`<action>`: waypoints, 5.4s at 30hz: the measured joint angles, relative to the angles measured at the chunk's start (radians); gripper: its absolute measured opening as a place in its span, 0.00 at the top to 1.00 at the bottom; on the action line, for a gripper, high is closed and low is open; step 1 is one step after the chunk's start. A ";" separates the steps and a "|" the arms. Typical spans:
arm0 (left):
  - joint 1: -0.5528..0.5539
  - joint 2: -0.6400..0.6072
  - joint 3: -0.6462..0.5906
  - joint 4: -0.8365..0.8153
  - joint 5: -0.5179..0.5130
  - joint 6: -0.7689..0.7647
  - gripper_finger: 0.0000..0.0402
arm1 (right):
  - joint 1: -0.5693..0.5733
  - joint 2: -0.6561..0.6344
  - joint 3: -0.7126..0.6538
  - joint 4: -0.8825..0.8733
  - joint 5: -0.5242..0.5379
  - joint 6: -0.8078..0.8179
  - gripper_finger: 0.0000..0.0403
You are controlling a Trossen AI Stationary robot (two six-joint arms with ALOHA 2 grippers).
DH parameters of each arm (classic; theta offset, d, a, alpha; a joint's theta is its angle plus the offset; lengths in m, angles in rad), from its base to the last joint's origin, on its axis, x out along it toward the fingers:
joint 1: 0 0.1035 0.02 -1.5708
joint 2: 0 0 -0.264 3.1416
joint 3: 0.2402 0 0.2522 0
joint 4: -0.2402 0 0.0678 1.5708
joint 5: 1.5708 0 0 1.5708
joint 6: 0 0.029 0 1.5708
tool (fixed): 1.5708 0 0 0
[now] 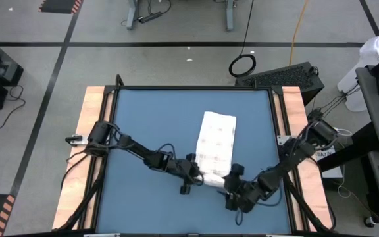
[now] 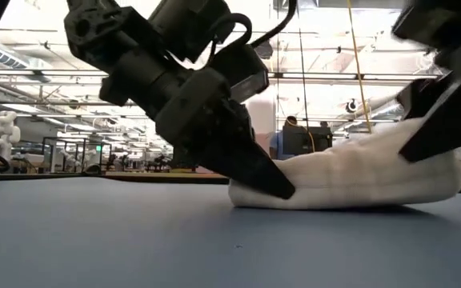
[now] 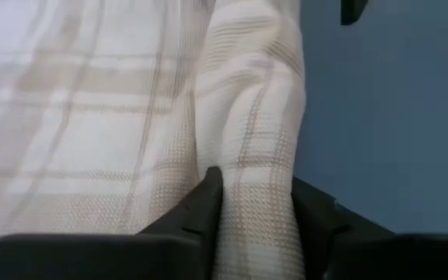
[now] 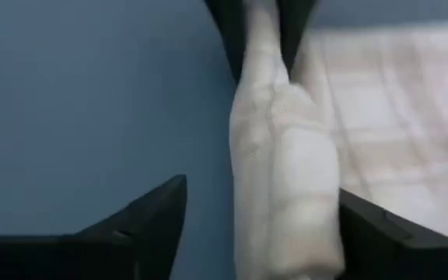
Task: Roll towel
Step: Roll the white towel
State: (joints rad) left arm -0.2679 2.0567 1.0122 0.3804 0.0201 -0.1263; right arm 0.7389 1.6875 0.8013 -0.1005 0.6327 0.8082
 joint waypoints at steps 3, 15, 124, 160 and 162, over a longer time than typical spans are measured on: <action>0.023 0.000 0.000 -0.002 0.115 -0.069 0.76 | 0.052 0.005 0.001 0.034 0.117 -0.087 0.34; 0.067 0.003 -0.001 -0.016 0.273 -0.152 0.77 | 0.095 0.095 0.005 0.297 0.240 -0.391 0.34; -0.128 -0.066 -0.004 -0.028 -0.194 0.450 0.39 | 0.088 0.258 0.010 0.311 0.194 0.587 0.75; 0.093 -0.067 0.017 -0.117 0.370 -0.149 0.90 | 0.111 0.148 0.011 0.321 0.200 -0.412 0.38; 0.098 -0.067 0.019 -0.116 0.370 -0.157 0.90 | 0.108 0.153 0.011 0.298 0.208 -0.352 0.39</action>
State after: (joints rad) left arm -0.1701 1.9900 1.0309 0.2645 0.3897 -0.2838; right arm 0.8470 1.8401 0.8124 0.1980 0.8403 0.4565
